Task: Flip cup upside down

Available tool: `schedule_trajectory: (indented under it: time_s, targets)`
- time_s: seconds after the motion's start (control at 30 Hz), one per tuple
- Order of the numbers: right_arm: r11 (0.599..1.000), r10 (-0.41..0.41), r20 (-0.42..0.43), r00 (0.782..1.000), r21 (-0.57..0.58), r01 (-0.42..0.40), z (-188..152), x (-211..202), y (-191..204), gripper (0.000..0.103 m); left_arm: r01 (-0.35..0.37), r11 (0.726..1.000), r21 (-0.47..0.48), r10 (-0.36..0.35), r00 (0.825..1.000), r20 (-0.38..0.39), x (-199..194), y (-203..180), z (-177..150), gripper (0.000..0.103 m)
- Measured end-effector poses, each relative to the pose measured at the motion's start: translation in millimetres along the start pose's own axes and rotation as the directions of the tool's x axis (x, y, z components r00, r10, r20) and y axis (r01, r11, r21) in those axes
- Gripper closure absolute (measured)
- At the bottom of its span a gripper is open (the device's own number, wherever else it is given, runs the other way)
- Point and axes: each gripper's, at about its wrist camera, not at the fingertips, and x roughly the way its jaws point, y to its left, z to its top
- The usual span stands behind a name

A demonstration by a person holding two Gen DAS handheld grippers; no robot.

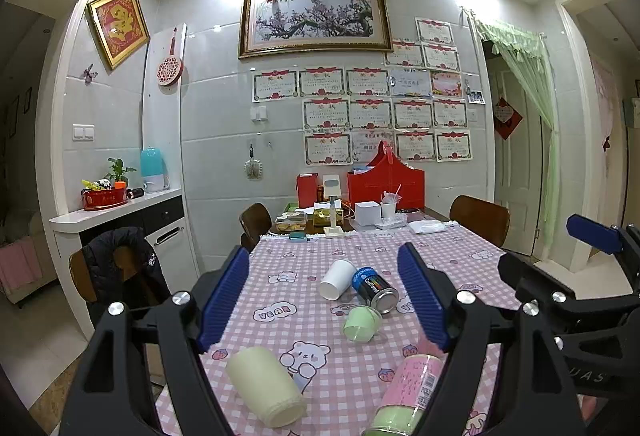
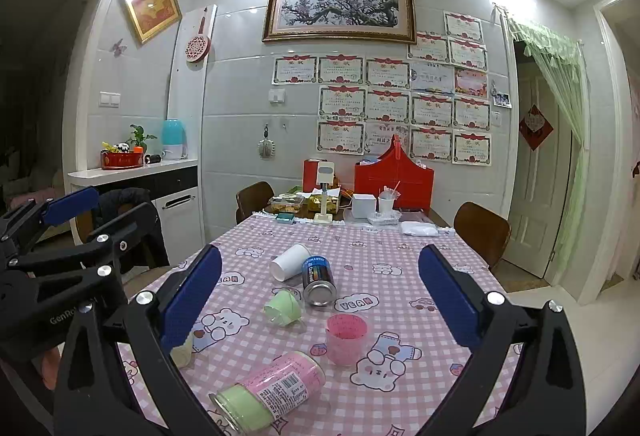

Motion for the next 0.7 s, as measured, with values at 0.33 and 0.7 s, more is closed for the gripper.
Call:
schedule_trajectory:
  time_s: [0.33,0.7]
  targets:
    - [1.000,0.002,-0.005,1.000,0.004,-0.002,-1.2,2.0,-1.4,0.008,-0.001,1.000,0.000,0.001,1.000,-0.005,1.8,0.5,-0.4,0.027]
    - [1.000,0.002,-0.007,1.000,0.005,-0.002,-2.6,3.7,-1.1,0.008,0.001,1.000,0.001,-0.001,1.000,-0.006,1.7,1.2,-0.4,0.027]
